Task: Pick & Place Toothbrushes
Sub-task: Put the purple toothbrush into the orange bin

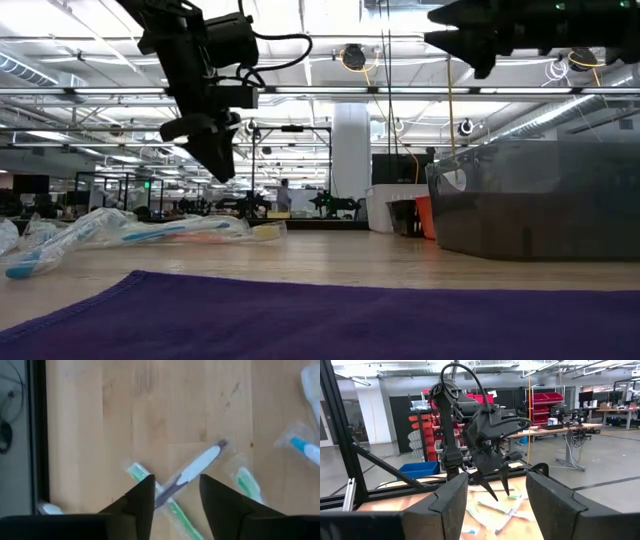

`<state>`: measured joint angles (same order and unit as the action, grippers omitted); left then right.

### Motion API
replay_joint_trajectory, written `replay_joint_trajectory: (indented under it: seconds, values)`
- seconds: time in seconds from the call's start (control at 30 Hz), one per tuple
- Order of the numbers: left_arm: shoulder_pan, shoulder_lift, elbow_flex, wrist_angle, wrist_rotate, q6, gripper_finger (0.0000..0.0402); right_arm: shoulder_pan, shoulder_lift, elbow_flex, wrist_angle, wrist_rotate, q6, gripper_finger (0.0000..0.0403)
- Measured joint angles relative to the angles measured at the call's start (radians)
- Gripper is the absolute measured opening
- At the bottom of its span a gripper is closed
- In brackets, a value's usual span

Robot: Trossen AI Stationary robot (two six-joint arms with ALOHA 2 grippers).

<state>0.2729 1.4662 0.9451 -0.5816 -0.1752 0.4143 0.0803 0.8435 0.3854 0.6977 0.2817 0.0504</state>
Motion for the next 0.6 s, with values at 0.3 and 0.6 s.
replay_joint_trajectory:
  seconds: [0.3, 0.6]
  values:
    - [0.001, 0.013, -0.035, 0.009, -0.034, 0.131, 0.0183, 0.000, 0.127, 0.098, 0.002, -0.051, -0.006, 0.0194]
    - [0.000, 0.133, -0.042, 0.013, -0.031, 0.160, 0.0160, 0.000, 0.165, 0.113, 0.004, -0.052, 0.005, 0.0194]
